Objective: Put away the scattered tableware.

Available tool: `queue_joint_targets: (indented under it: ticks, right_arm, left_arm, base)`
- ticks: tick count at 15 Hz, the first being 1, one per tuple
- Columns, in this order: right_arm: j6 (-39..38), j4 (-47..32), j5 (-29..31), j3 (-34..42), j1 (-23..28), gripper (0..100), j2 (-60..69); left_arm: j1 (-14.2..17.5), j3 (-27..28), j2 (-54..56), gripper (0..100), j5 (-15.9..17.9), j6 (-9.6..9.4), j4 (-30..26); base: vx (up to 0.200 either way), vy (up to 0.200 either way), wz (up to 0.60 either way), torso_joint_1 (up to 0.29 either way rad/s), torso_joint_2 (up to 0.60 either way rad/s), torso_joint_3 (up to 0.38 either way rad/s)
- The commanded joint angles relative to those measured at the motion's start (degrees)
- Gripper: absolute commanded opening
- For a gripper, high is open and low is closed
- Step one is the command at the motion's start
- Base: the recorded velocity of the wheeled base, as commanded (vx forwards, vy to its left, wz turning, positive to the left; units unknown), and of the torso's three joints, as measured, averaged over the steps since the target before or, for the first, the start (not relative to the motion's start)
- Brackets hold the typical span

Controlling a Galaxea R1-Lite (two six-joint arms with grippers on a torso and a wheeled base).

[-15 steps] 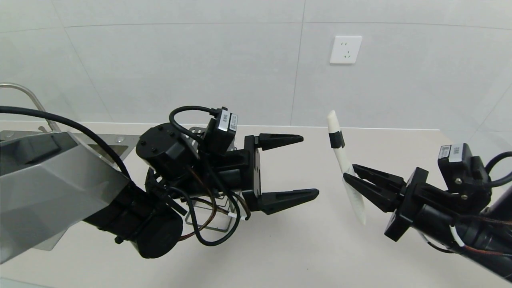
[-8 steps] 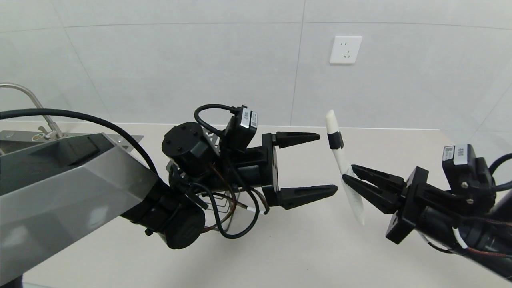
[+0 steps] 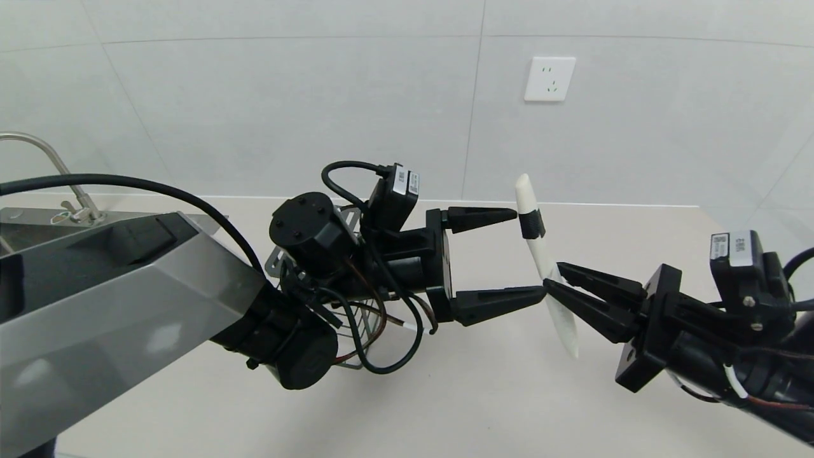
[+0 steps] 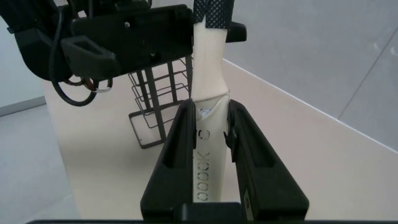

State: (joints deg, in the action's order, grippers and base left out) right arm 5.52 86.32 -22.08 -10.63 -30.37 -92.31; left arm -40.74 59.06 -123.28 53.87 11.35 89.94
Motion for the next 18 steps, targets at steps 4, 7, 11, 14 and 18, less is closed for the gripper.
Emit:
queue_joint_targets:
  ticks: [4, 7, 11, 14, 18]
  right_arm:
    - [0.1, 0.1, -0.1, 0.3, -1.4, 0, -0.3]
    - [0.1, 0.2, -0.1, 0.5, -1.7, 0, -0.1]
    - [0.2, 0.2, -0.1, 0.9, -1.7, 0, 0.3]
    - [0.2, 0.7, -0.1, 1.0, -1.7, 0, 0.8]
    - [0.2, 1.0, -0.1, 0.9, -1.7, 0, 0.9]
  left_arm:
    - [-2.2, 2.4, -0.4, 100, -0.3, 1.31, 0.1]
    - [-3.6, 2.4, -0.3, 100, -1.7, 1.83, 0.1]
    - [-3.8, 2.4, -0.2, 100, -1.8, 1.92, 0.1]
    - [-3.6, 2.4, -0.1, 100, -1.9, 1.92, 0.1]
    - [-3.3, 2.5, -0.1, 0, -2.4, 2.01, 0.1]
  base:
    - [0.000, 0.000, 0.00, 0.000, 0.00, 0.000]
    - [0.000, 0.000, 0.00, 0.000, 0.00, 0.000]
    - [0.000, 0.000, 0.00, 0.000, 0.00, 0.000]
    - [0.000, 0.000, 0.00, 0.000, 0.00, 0.000]
    - [0.000, 0.000, 0.00, 0.000, 0.00, 0.000]
